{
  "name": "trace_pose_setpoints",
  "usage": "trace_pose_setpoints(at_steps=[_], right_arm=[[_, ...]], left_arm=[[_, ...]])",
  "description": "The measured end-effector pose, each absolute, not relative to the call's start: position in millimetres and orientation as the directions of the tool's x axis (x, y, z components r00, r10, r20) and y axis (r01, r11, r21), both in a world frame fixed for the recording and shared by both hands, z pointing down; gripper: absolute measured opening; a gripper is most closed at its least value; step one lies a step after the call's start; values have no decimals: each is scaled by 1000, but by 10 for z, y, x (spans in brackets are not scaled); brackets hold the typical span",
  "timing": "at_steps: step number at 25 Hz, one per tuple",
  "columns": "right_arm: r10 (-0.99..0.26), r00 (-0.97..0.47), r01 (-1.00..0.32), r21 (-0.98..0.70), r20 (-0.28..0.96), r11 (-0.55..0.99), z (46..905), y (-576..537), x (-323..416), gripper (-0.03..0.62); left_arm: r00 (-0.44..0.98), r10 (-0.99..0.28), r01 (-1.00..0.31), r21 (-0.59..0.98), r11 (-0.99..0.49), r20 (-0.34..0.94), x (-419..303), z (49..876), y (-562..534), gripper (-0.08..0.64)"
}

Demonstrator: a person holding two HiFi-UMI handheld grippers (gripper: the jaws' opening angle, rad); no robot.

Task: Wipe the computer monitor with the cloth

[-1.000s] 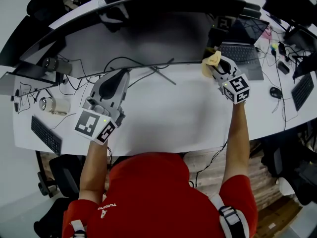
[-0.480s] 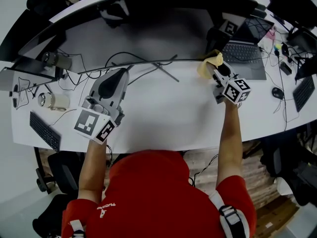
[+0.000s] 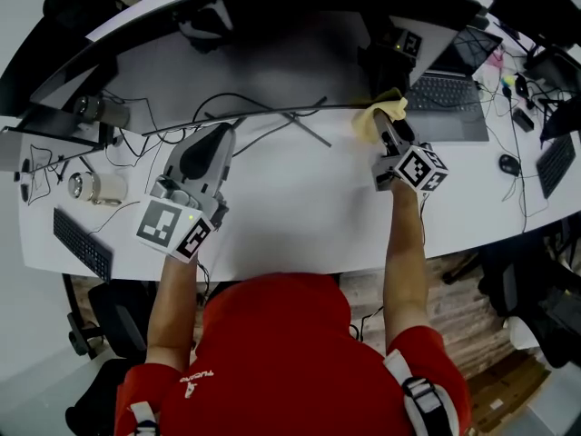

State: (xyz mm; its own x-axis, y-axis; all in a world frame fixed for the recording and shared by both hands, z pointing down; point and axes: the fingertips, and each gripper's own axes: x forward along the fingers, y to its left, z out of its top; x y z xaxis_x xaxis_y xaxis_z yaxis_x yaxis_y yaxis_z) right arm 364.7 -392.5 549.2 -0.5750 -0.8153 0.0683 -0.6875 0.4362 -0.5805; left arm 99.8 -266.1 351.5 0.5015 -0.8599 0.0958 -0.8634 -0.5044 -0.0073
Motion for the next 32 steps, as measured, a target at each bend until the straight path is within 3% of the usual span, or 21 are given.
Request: trace_pose_setpoints(at_steps=[12,32], right_arm=[[-794,-607,-604,-668,31,436,5507,-3760,2757,187],[-725,-688,-532,-706,37,468,5448,-3488,1046,187]], left_arm=[[497,-864,-868,28,-496,82,549,3561,-2564,12],[430,-902,-901,82,-426,44,-893,3557,-2169,12]])
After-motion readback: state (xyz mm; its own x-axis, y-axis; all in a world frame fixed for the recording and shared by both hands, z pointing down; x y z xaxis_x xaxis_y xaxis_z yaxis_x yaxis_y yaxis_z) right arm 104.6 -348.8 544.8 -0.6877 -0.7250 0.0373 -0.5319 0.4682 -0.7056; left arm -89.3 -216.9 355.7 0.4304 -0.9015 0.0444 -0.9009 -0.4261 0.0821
